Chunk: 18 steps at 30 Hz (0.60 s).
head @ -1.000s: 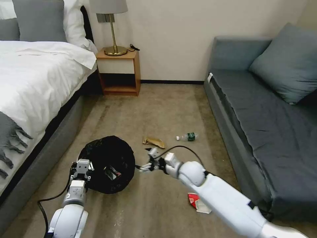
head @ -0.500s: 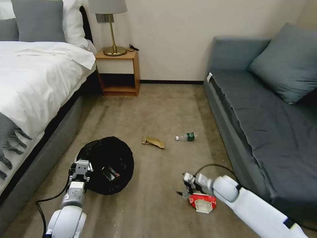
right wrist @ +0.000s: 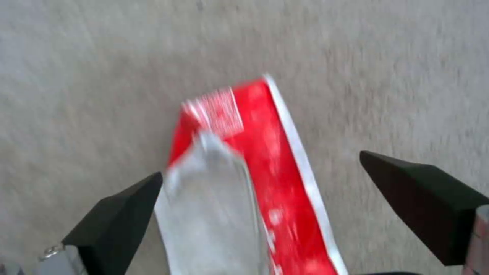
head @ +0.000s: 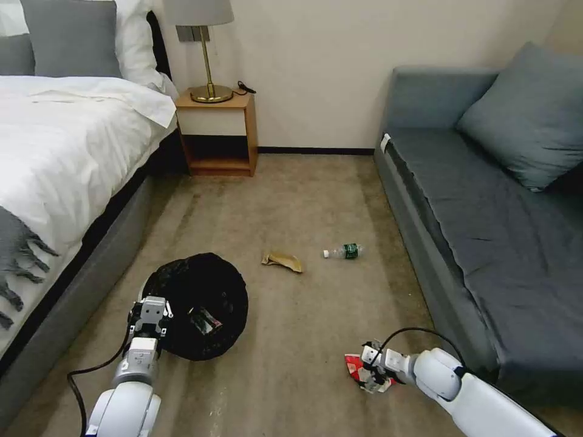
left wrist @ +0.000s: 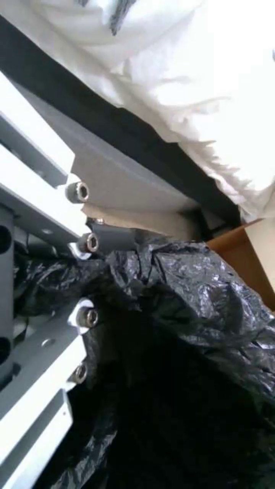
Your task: Pick up the trash bin, then pick up the garbage on the floor and place it into the trash bin.
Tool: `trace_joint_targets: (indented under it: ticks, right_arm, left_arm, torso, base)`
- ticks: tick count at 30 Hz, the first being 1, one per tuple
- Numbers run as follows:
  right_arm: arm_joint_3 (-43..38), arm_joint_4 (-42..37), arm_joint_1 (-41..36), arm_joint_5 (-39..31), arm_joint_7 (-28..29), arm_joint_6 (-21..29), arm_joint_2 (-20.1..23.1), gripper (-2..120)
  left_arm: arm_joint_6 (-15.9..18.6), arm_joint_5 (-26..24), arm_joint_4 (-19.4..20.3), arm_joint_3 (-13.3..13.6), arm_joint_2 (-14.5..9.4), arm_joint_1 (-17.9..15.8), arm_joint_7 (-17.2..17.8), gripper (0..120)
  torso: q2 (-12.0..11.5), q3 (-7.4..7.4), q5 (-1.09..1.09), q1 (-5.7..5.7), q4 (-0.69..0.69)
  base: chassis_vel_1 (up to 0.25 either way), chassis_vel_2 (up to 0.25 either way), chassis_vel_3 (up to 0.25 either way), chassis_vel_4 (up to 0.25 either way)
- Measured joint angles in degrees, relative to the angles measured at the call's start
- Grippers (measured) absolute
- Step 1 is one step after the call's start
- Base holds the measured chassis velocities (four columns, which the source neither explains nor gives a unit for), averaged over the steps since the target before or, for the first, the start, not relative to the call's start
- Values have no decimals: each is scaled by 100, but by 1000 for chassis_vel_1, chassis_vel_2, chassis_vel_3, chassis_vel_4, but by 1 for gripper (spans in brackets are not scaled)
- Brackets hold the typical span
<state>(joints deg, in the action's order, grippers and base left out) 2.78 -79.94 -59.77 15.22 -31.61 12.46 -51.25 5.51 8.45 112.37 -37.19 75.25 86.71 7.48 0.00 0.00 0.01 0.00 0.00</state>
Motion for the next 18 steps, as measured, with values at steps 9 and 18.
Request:
trace_joint_targets:
  ticks: [9, 18]
  right_arm:
    - [-174, 591, 115, 429, -160, -296, -164, 80]
    - [-273, 823, 174, 511, -274, -489, -260, 46]
  left_arm:
    - [-6, 2, 31, 14, -8, 7, -13, 2]
    - [-35, 2, 23, 1, -35, 10, -19, 2]
  torso:
    - [0, 0, -5, 0, -1]
    - [1, -1, -6, -1, -2]
  base:
    - [0, 0, 0, 0]
    - [0, 0, 0, 0]
